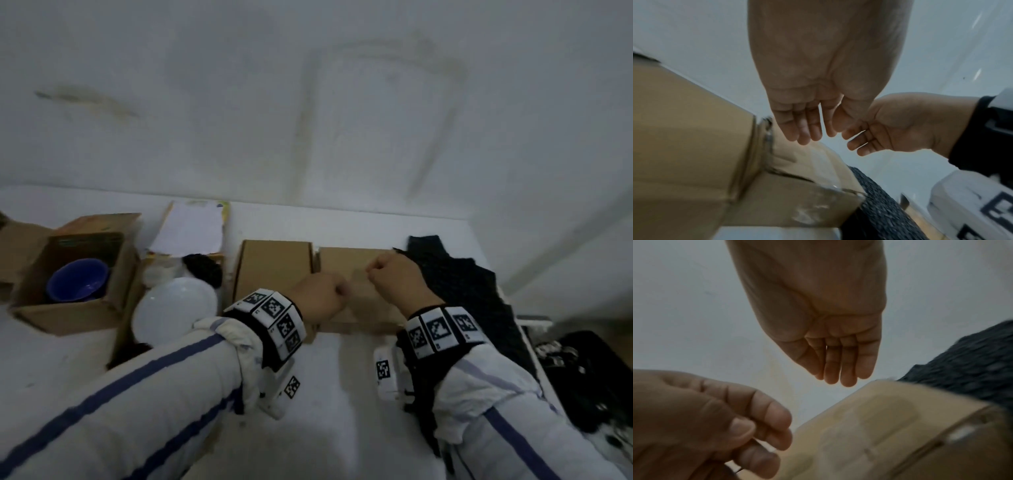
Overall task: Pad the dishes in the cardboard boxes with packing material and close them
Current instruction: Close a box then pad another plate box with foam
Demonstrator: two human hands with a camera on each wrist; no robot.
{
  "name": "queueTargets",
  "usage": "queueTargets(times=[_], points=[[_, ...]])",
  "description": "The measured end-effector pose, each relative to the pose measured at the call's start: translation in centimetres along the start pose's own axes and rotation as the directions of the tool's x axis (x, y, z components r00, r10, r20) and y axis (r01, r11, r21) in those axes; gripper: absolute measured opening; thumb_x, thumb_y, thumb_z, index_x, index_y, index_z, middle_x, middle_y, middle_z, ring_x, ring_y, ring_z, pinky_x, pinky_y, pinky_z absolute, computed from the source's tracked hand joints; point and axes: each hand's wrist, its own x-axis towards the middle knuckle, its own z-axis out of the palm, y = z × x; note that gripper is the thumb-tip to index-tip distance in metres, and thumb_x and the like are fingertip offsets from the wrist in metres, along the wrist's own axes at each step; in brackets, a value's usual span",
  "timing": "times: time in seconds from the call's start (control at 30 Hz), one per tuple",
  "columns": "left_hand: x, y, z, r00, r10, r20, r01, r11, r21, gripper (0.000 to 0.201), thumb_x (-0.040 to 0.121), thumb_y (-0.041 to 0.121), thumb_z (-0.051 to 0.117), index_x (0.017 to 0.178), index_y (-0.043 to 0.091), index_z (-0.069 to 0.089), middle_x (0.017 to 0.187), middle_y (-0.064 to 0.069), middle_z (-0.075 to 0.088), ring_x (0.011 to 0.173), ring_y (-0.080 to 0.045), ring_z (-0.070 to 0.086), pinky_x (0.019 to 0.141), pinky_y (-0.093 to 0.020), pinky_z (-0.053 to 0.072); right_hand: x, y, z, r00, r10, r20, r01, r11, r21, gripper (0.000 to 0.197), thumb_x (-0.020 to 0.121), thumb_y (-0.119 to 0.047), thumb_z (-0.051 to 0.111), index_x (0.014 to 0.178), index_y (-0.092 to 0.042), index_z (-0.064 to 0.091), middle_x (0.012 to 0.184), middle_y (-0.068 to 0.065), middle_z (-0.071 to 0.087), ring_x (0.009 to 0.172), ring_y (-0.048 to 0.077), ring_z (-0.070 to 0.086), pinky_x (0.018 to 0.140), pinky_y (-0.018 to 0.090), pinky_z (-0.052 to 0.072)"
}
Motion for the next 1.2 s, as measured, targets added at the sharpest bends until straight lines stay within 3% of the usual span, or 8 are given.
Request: queueTargets(times=[0.17,0.37,0.6,0.77,0.87,1.0,1.1,1.2], points=[[3.3,6.1,5.6,0.991,-0.003,0.131,0.005,1.000,-0.016,0.030,0.092,0.012,0.048,0.118,0.013,0.062,0.124,-0.008,0.059,0.115,-0.024,0.054,0.094,-0.030,0.043,-0.7,9.0,-3.1,0.985,0.161,0.058,-0.148,0.973,-0.180,0.028,0.089,-0.012,0.049,0.111,-0.010,0.066,0.117,0.013,0.062,0.112,0.031,0.057,0.094,0.034,0.047],[4.9,8.4,9.8,0.962,-0.126,0.240,0.133,0.991,-0.013,0.019,0.095,0.005,0.044,0.077,0.008,0.052,0.061,-0.007,0.043,0.055,-0.018,0.040,0.059,-0.029,0.036,-2.0,13.1,0.1,0.972,0.131,0.194,-0.071,0.955,-0.289,0.044,0.087,-0.024,0.058,0.126,-0.009,0.045,0.129,0.014,0.034,0.121,0.035,0.036,0.102,0.038,0.038],[4.1,8.6,10.2,0.974,-0.088,0.208,0.107,0.991,-0.084,0.030,0.091,0.005,0.049,0.116,-0.004,0.062,0.101,-0.020,0.062,0.086,-0.018,0.050,0.073,-0.023,0.037,-1.7,15.2,2.4,0.998,-0.011,0.056,0.031,0.931,-0.363,0.026,0.090,-0.014,0.044,0.108,-0.006,0.060,0.120,0.013,0.046,0.113,0.033,0.043,0.092,0.036,0.041],[4.0,7.9,10.4,0.986,-0.136,0.092,0.159,0.931,-0.330,0.034,0.097,0.031,0.047,0.097,0.000,0.062,0.085,-0.012,0.062,0.079,-0.027,0.060,0.074,-0.034,0.046,-1.0,14.5,-0.3,0.994,-0.001,-0.108,-0.007,0.997,-0.072,0.019,0.082,-0.020,0.056,0.080,-0.004,0.067,0.099,0.016,0.058,0.097,0.034,0.055,0.082,0.033,0.046],[4.2,8.2,9.7,0.981,-0.180,0.067,0.186,0.811,-0.555,0.056,0.093,0.057,0.039,0.102,0.006,0.062,0.089,-0.009,0.064,0.081,-0.028,0.064,0.075,-0.036,0.051,-2.0,12.5,-2.8,0.965,-0.053,-0.259,0.092,0.986,0.142,0.034,0.077,-0.020,0.063,0.049,-0.020,0.045,0.072,0.003,0.050,0.079,0.024,0.052,0.066,0.025,0.033],[4.2,8.4,7.9,0.989,-0.145,0.026,0.104,0.563,-0.820,0.049,0.094,0.054,0.044,0.099,0.011,0.067,0.092,-0.013,0.069,0.086,-0.029,0.067,0.081,-0.040,0.054,-2.9,9.1,-3.6,0.978,-0.191,-0.079,0.203,0.957,0.207,0.021,0.082,-0.018,0.062,0.062,-0.016,0.055,0.080,0.000,0.052,0.078,0.014,0.051,0.068,0.023,0.032],[3.5,7.7,6.3,0.971,-0.227,-0.073,0.063,0.539,-0.840,0.022,0.098,0.028,0.045,0.094,0.014,0.062,0.087,-0.010,0.062,0.075,-0.022,0.061,0.070,-0.035,0.050,-3.0,7.9,-3.9,0.976,-0.214,-0.041,0.212,0.891,0.402,0.009,0.083,-0.012,0.061,0.079,-0.013,0.070,0.084,-0.001,0.059,0.079,0.011,0.054,0.073,0.021,0.038],[2.4,6.2,4.3,0.962,-0.214,-0.171,-0.008,0.603,-0.798,0.024,0.099,0.024,0.045,0.108,0.010,0.062,0.103,-0.010,0.065,0.096,-0.026,0.062,0.088,-0.040,0.048,-2.0,8.0,-4.5,0.991,-0.071,-0.115,0.117,0.878,0.464,0.010,0.082,-0.016,0.057,0.079,-0.022,0.065,0.079,-0.002,0.061,0.075,0.015,0.055,0.072,0.027,0.045]])
